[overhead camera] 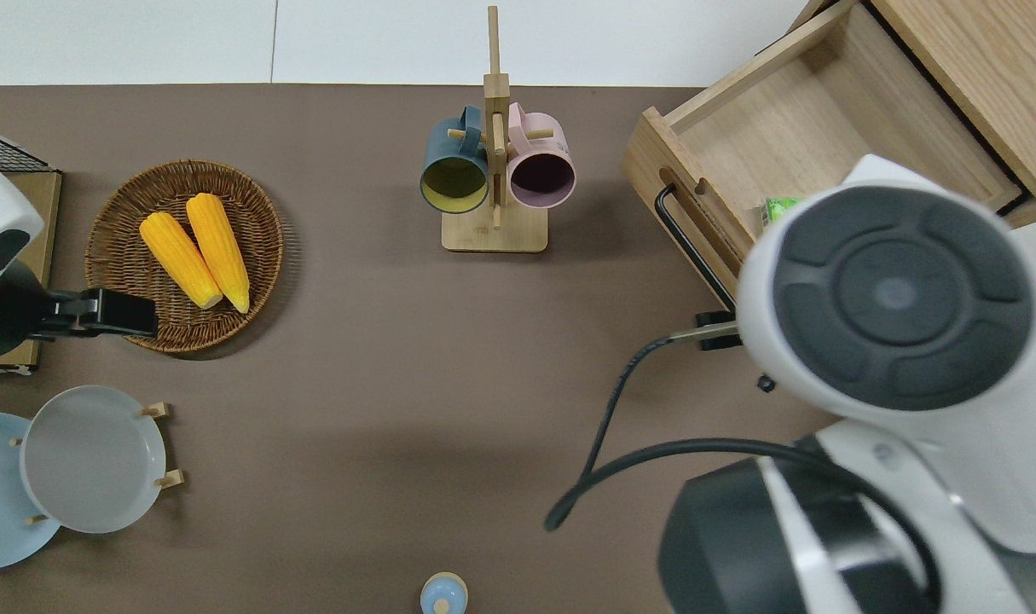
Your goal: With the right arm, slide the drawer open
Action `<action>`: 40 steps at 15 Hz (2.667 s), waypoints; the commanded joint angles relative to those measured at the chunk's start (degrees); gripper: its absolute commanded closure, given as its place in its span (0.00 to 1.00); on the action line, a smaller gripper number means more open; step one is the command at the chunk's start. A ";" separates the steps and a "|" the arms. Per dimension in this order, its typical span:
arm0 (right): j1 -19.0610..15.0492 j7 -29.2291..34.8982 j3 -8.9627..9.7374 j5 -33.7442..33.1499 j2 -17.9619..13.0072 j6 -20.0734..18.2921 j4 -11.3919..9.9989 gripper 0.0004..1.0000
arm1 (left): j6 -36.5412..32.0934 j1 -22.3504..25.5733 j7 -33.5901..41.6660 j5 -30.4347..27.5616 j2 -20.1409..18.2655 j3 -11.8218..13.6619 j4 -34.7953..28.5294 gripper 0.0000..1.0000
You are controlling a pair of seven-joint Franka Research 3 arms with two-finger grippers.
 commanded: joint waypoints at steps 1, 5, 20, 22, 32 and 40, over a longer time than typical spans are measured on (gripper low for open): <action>-3.23 -5.32 -2.89 7.06 -5.12 4.12 -5.57 0.01 | -0.82 -0.13 0.08 0.73 -0.48 0.16 0.12 0.00; -4.02 -9.88 -7.47 13.75 -6.79 5.18 -7.51 0.01 | -0.73 -0.13 0.08 0.73 -0.48 0.16 0.12 0.00; -12.13 -19.56 -11.50 24.31 -10.57 9.66 -14.37 0.01 | -0.82 -0.13 0.08 0.73 -0.48 0.16 0.12 0.00; -10.79 -19.65 -13.27 24.22 -10.48 9.66 -14.37 0.01 | -0.82 -0.13 0.08 0.73 -0.48 0.16 0.12 0.00; -8.51 -19.48 -14.86 23.69 -9.43 10.01 -13.93 0.01 | -0.82 -0.13 0.08 0.73 -0.48 0.16 0.12 0.00; -8.68 -19.48 -14.77 21.14 -8.99 9.83 -13.66 0.01 | -0.74 -0.13 0.08 0.73 -0.48 0.16 0.12 0.00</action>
